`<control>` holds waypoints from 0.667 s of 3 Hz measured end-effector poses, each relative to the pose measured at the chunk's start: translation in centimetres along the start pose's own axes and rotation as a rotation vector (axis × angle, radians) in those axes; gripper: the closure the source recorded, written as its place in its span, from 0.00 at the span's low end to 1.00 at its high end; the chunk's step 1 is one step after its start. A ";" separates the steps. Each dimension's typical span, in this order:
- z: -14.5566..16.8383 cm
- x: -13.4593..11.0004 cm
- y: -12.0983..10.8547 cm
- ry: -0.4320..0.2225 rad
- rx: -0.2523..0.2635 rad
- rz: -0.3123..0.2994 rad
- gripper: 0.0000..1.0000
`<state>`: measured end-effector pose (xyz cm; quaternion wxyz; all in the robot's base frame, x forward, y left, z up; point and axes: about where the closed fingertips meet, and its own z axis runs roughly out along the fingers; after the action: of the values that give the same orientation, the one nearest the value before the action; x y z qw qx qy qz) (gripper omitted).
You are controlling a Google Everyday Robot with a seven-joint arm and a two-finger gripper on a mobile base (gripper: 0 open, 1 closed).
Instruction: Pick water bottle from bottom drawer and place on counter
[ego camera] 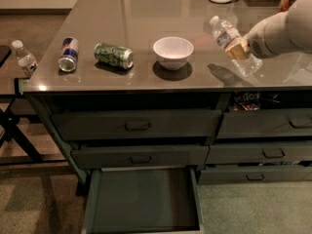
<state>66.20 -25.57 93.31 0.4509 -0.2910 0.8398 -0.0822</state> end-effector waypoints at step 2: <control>2.3 0.2 -1.7 0.097 0.005 -0.038 1.00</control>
Offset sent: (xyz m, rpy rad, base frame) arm 0.0398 -0.0175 -0.0153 -0.1212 0.1249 -0.0210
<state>68.66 -26.83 92.53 0.4088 -0.3013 0.8548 -0.1066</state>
